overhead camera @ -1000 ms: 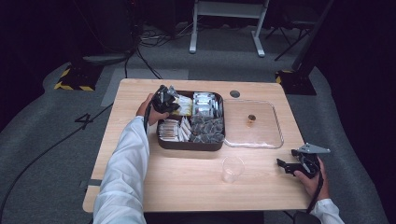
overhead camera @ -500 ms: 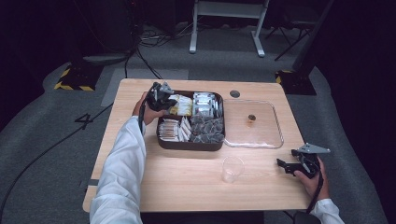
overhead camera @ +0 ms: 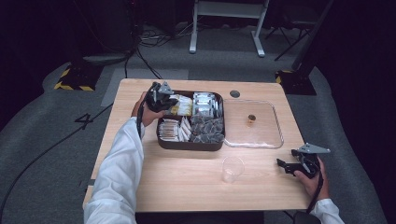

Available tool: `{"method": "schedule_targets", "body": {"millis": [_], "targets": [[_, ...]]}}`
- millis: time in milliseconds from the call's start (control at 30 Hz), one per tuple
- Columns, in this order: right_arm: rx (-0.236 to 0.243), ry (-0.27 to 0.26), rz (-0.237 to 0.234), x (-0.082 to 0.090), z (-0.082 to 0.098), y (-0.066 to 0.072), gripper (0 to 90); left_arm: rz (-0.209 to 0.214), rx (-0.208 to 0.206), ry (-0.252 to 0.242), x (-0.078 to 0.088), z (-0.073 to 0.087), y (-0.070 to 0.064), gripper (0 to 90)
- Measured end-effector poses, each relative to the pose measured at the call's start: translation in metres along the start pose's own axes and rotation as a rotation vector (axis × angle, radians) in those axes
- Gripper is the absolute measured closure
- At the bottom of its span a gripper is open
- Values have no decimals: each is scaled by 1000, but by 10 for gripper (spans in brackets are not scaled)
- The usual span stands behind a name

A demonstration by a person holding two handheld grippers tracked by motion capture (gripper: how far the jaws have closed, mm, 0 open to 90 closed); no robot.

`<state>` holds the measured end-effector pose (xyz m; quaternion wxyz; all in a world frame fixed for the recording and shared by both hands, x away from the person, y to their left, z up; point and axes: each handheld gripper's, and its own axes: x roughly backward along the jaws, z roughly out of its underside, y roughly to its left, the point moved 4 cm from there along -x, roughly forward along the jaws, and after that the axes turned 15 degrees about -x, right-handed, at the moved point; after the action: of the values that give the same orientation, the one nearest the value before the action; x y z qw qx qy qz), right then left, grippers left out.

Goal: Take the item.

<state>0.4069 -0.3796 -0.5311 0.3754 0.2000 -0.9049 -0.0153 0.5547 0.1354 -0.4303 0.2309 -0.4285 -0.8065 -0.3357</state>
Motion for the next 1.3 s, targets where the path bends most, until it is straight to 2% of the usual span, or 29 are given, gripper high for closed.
{"method": "schedule_targets", "body": {"millis": [633,1100,1300], "targets": [[-1,1,-1,0,0,0,150,-27,19,-83,25,4,-16,896],[-2,2,-1,0,0,0,150,-14,6,-116,40,-4,-30,896],[-1,1,-1,0,0,0,150,8,0,-135,45,-11,-39,896]]}}
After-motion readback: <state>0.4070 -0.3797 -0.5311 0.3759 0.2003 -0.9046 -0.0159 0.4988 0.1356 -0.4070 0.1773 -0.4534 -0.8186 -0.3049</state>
